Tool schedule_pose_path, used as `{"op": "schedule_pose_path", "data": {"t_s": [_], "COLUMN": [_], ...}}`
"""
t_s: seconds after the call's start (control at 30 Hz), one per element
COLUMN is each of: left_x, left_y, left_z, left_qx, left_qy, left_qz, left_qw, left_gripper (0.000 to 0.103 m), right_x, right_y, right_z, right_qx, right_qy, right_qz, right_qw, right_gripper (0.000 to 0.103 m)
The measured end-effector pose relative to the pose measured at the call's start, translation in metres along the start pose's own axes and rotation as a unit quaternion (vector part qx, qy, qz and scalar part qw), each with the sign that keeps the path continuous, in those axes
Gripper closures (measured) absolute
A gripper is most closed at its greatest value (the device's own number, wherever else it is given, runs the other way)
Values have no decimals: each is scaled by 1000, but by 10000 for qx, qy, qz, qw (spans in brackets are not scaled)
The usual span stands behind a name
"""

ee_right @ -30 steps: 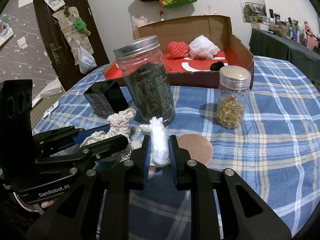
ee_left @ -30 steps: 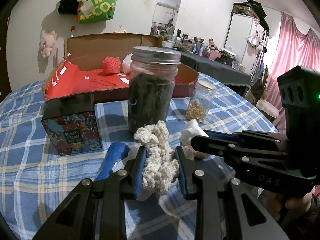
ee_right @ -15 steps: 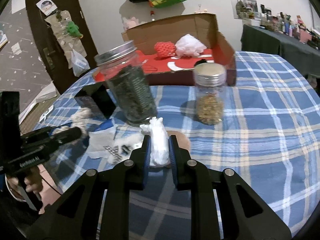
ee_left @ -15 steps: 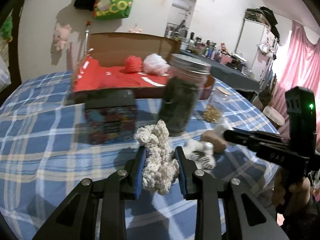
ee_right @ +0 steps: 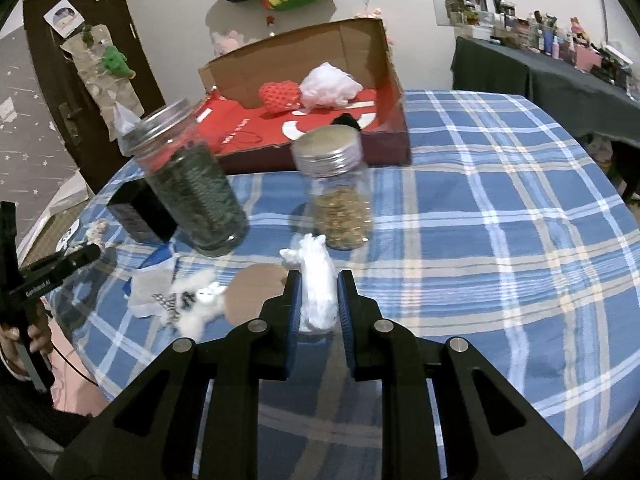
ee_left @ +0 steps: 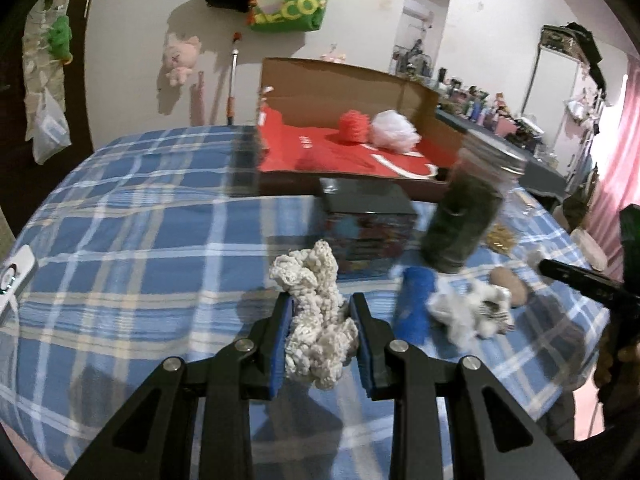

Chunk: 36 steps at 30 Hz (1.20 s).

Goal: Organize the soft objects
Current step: 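Carry the white plush and cream crochet piece into the box with both tools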

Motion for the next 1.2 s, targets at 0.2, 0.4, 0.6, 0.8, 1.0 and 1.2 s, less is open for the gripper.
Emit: {"op": "schedule_pose_path", "data": {"t_s": [0.2, 0.4, 0.6, 0.8, 1.0, 1.2], "left_x": [14, 28, 44, 52, 57, 58], "left_y": [8, 22, 42, 58, 67, 78], "left_z": [-22, -31, -35, -30, -25, -19], "left_qx": [329, 632, 828, 1216, 1475, 1637], "left_qy": [140, -31, -353, -576, -737, -861], "left_qz": [-107, -117, -117, -102, -69, -29], "left_qw": [9993, 9979, 9959, 9909, 9863, 9827], "left_gripper": [72, 72, 72, 72, 72, 72], "right_x": [7, 20, 30, 42, 49, 50], "right_y": [11, 27, 48, 65, 75, 85], "right_z": [21, 39, 52, 57, 53, 45], "right_qx": [10, -119, -330, -607, -808, -892], "right_qy": [4, -78, 28, 133, 279, 509], "right_qz": [-115, -202, -208, -251, -260, -232], "right_qw": [9999, 9997, 9992, 9978, 9960, 9944], "right_gripper": [86, 86, 86, 86, 86, 86]}}
Point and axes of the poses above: each gripper's, at about its wrist camera, not at the fingertips, and x roughly the way its jaws point, z to its right, y to its top, the point moved 10 cm from there along x, roughly the way its jaws point, and after that the axes turned 8 degrees about z, right-handed, at the moved point
